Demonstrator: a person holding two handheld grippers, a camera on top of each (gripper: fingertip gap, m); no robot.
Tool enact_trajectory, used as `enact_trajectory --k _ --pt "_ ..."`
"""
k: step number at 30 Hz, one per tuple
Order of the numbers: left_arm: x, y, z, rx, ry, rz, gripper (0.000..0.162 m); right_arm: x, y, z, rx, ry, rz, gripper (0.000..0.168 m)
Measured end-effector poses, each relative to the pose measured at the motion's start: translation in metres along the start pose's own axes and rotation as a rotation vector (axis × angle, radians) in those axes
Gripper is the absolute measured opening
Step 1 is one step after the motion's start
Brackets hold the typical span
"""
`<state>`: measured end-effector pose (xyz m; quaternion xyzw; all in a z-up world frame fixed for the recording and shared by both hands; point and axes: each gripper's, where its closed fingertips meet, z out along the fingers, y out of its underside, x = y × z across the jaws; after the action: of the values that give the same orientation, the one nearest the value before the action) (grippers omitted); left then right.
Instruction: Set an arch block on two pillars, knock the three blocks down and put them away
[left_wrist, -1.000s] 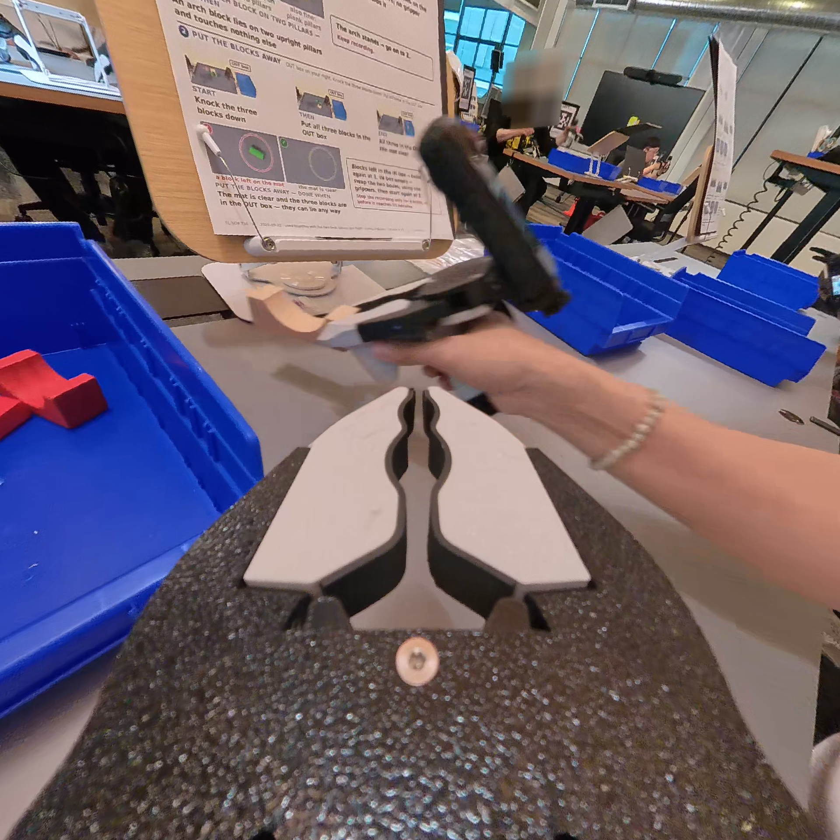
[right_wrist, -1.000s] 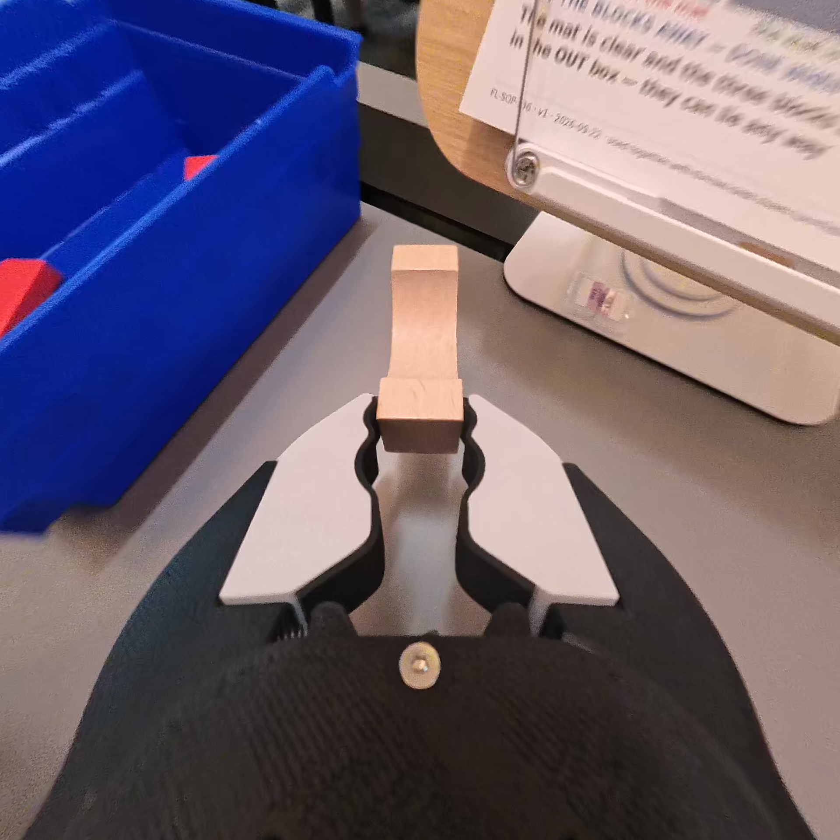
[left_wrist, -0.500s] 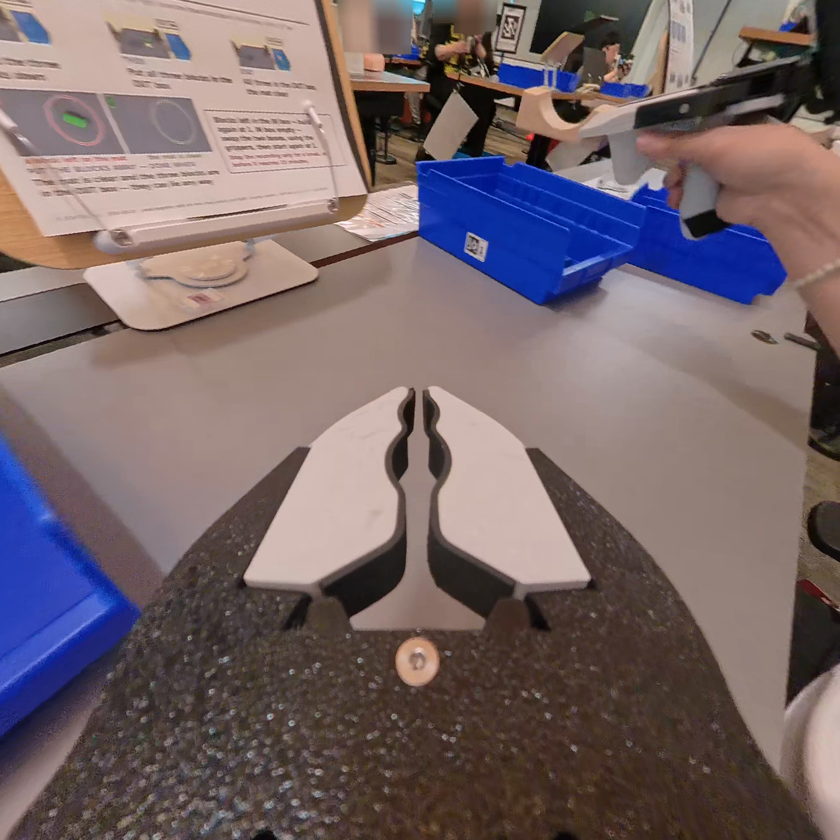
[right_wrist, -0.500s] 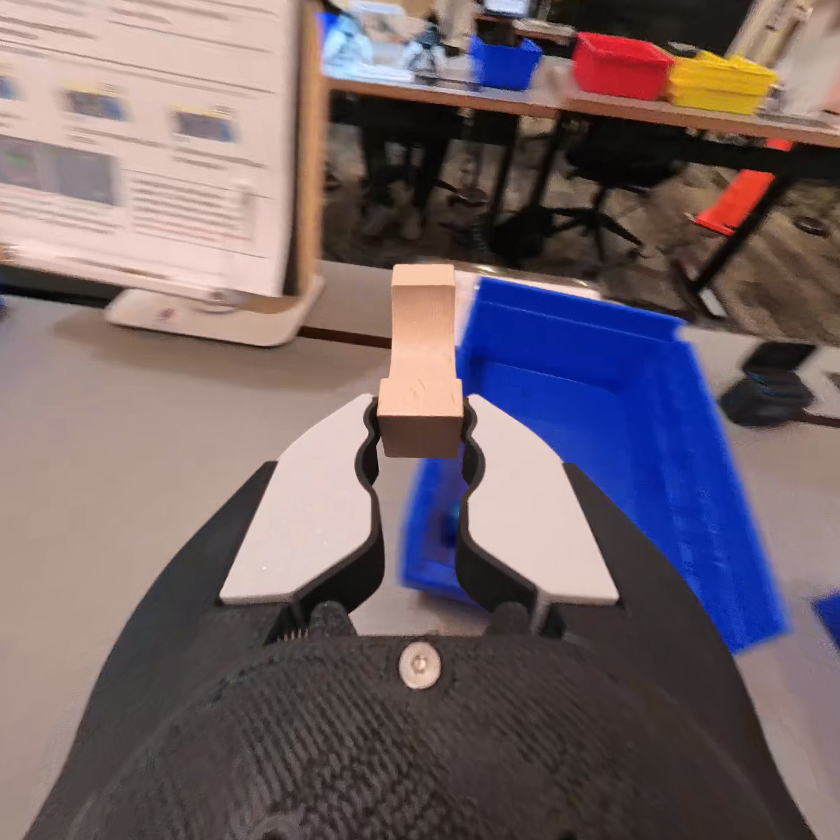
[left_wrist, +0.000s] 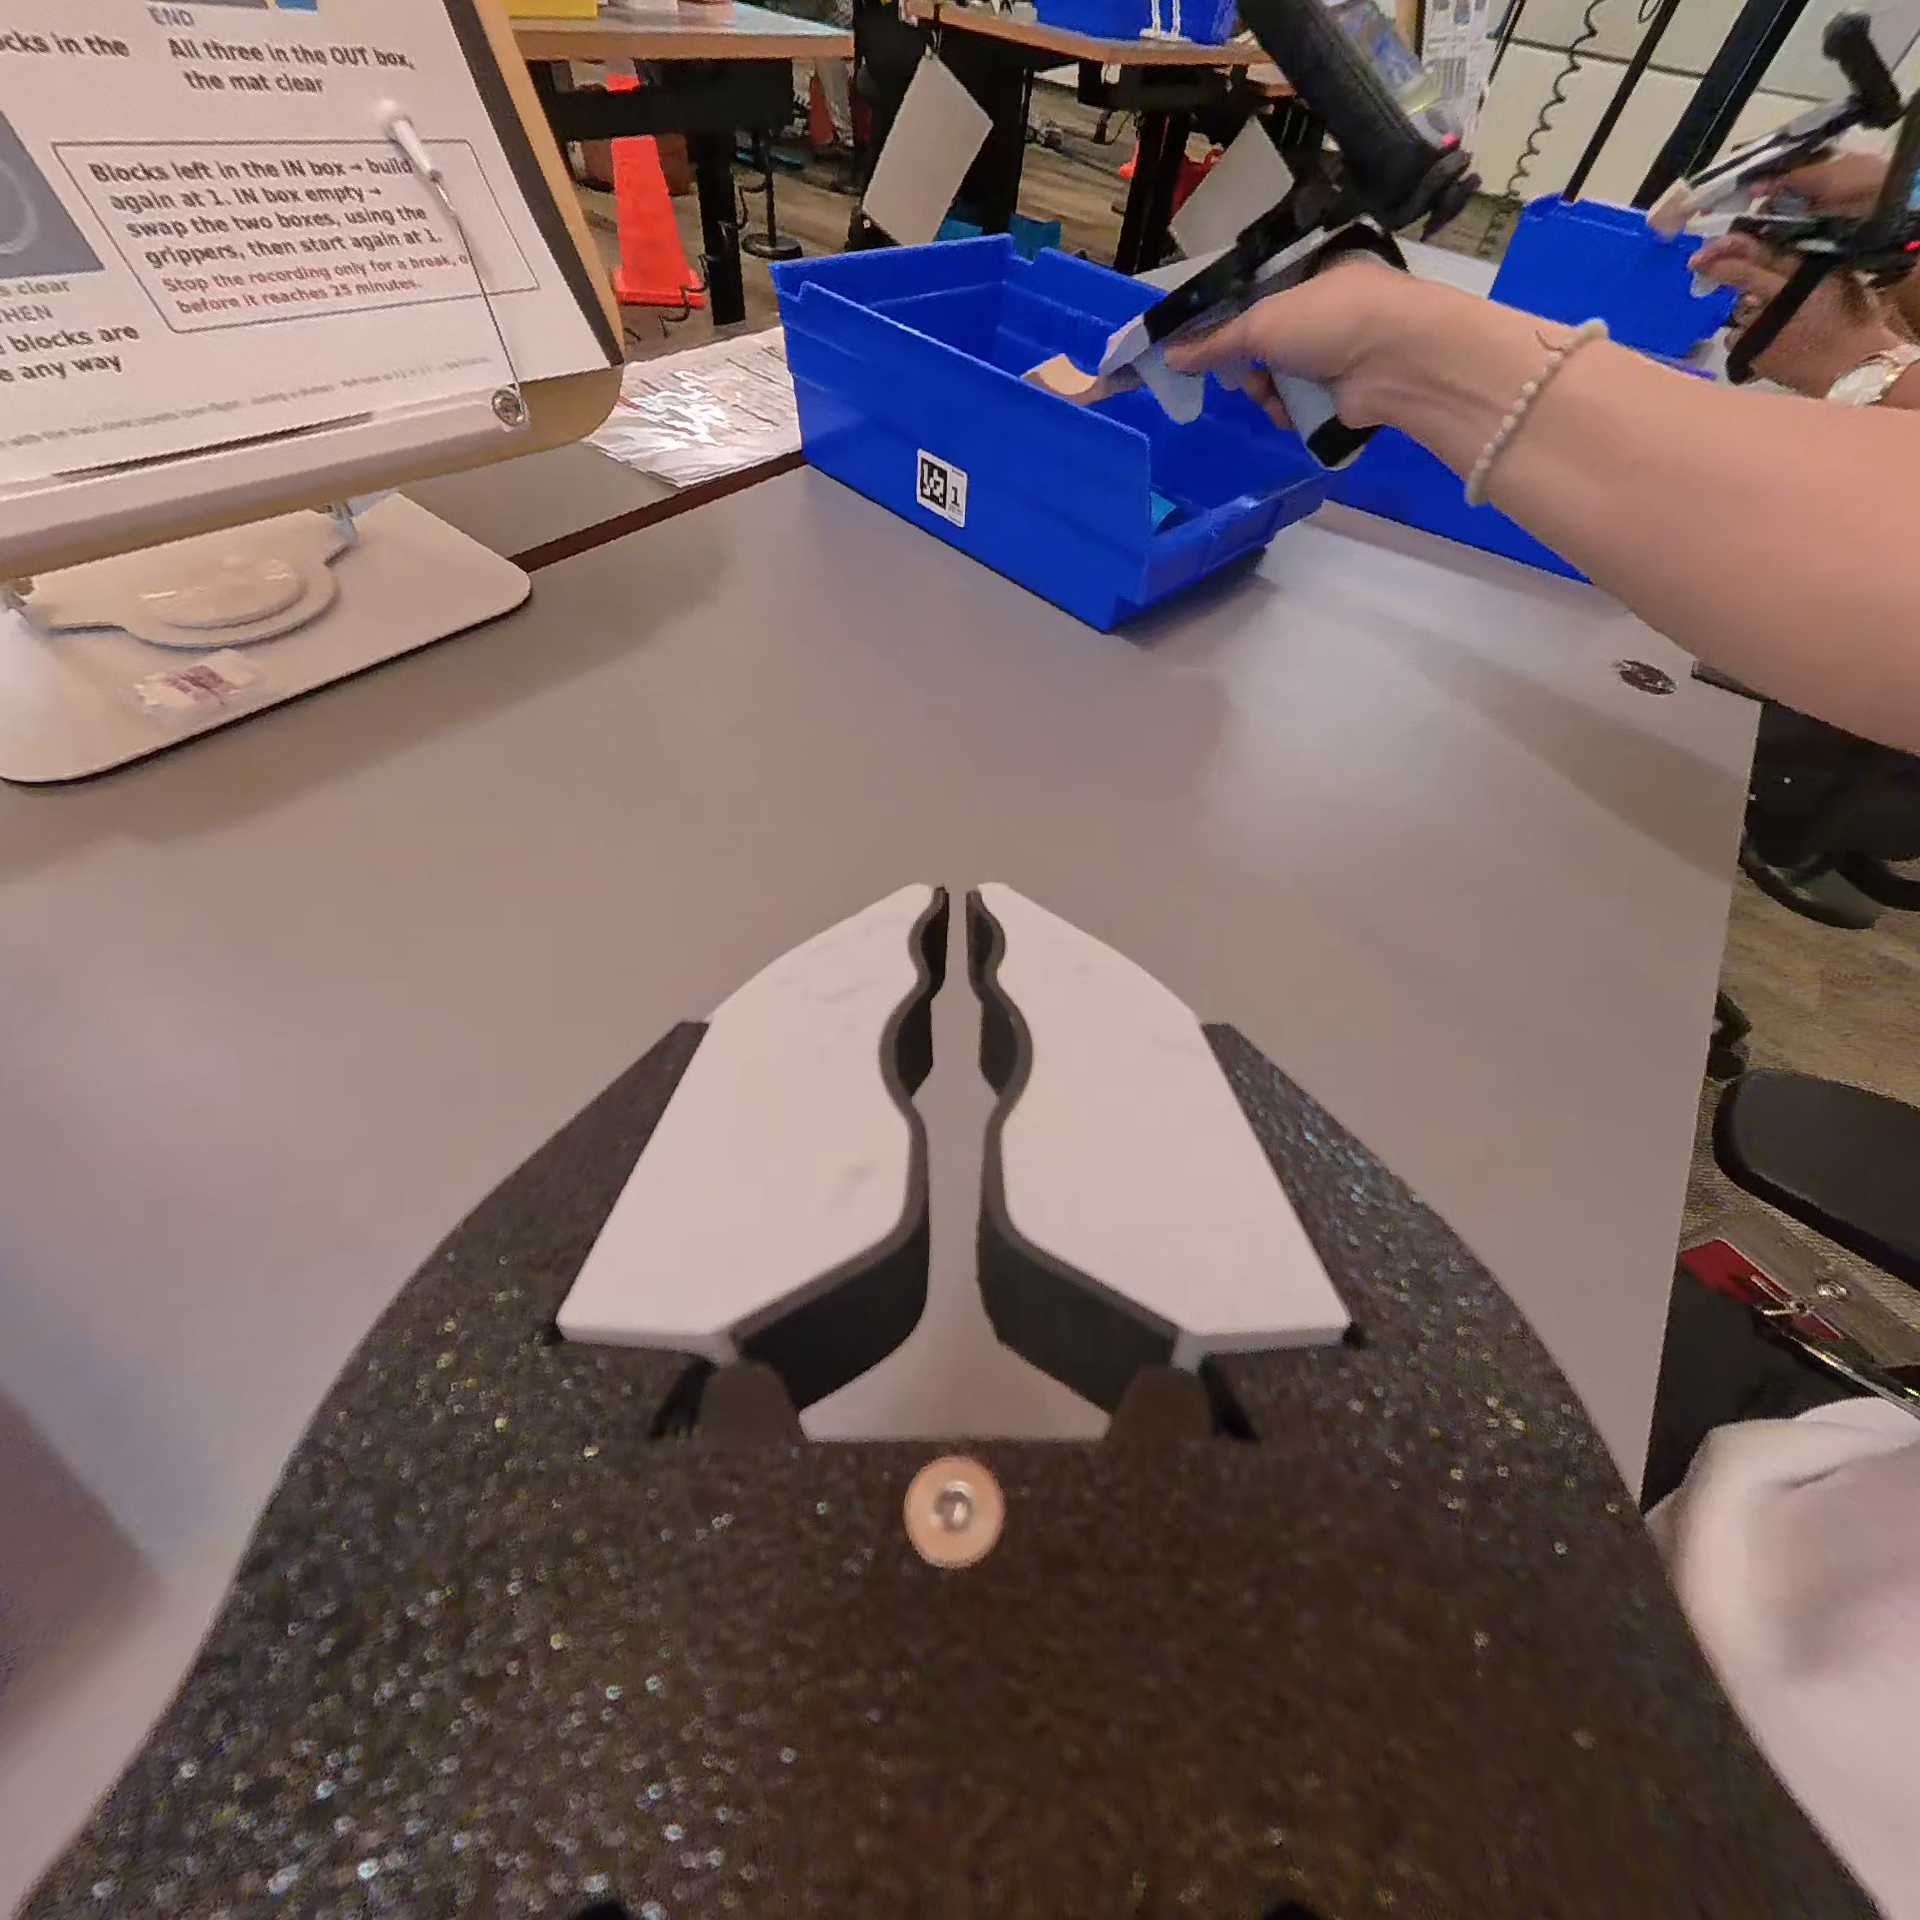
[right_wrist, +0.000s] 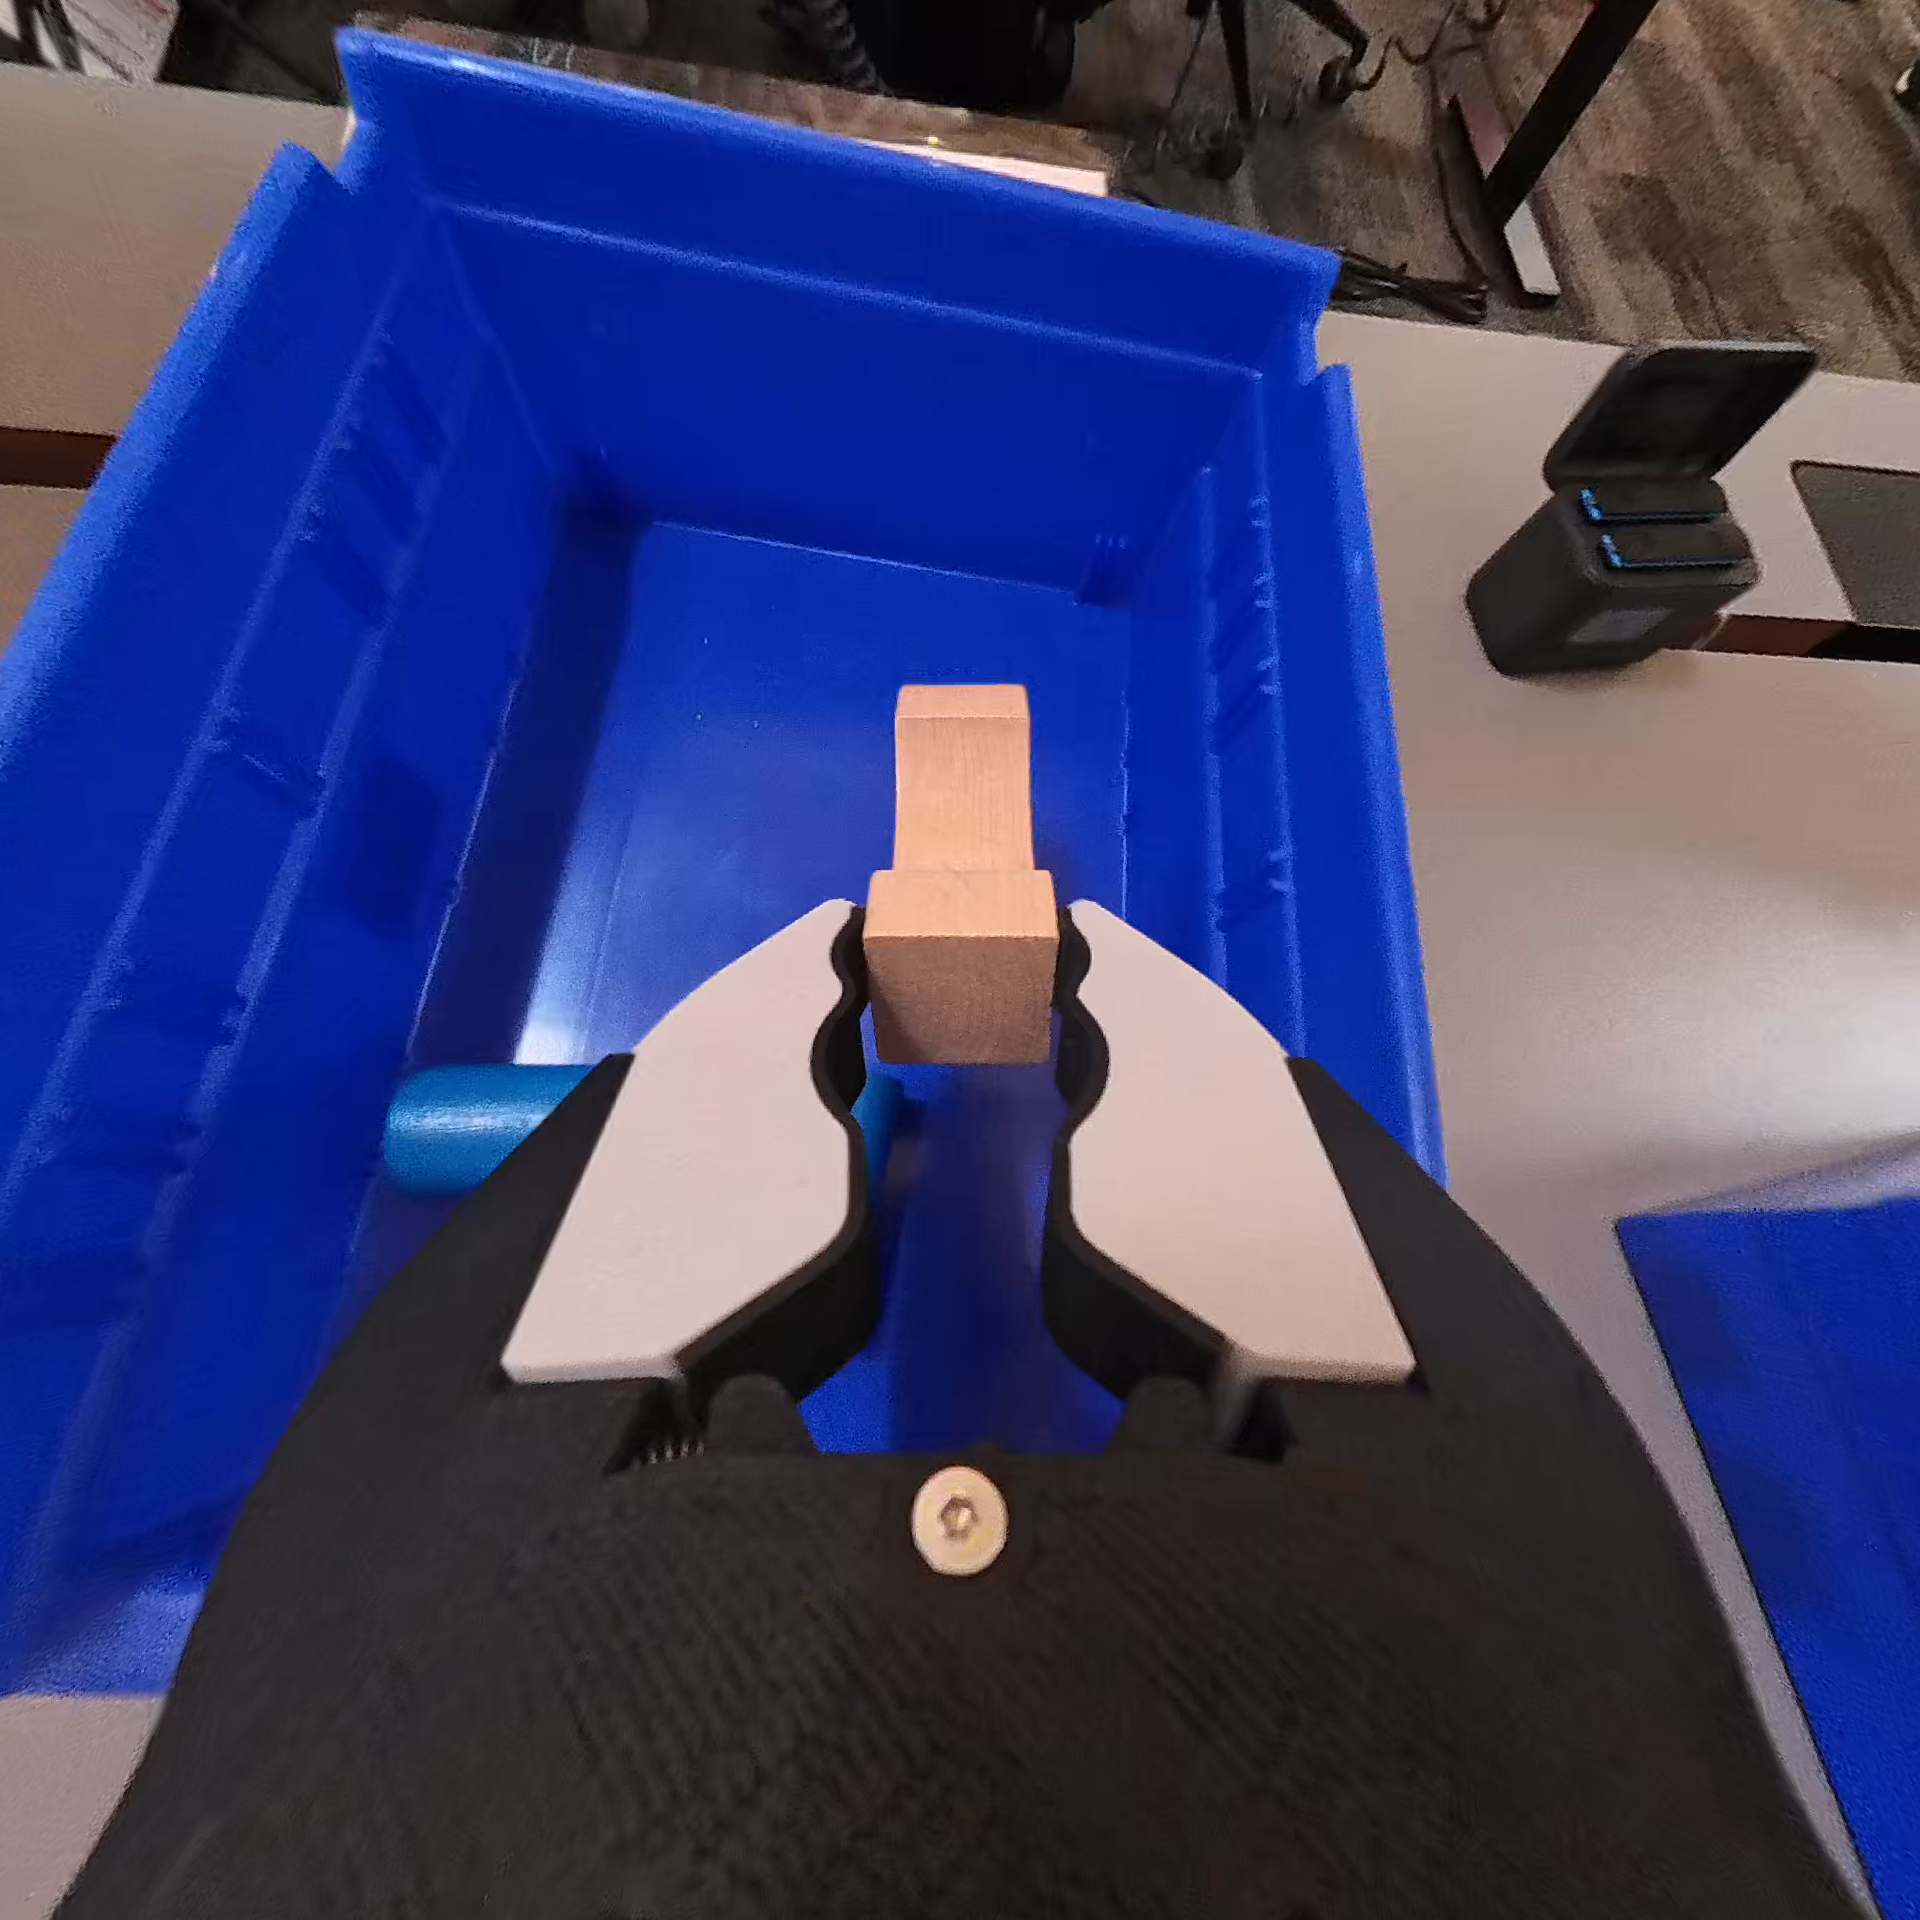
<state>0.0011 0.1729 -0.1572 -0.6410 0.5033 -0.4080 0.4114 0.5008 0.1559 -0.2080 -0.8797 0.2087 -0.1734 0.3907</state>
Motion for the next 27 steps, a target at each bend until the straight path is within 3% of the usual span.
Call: enact_trajectory --k 11,15,27 --pt "0.008 0.006 0.006 -0.019 -0.020 -0.018 0.003 0.013 0.005 0.030 -0.040 0.040 0.010 0.035" --pt "0.014 0.006 0.009 -0.023 -0.012 -0.009 0.003 -0.008 0.003 0.023 -0.018 -0.012 -0.095 0.063" --pt "0.003 0.010 0.003 -0.033 -0.038 -0.017 0.003 0.023 0.008 -0.030 0.077 0.144 -0.177 0.048"
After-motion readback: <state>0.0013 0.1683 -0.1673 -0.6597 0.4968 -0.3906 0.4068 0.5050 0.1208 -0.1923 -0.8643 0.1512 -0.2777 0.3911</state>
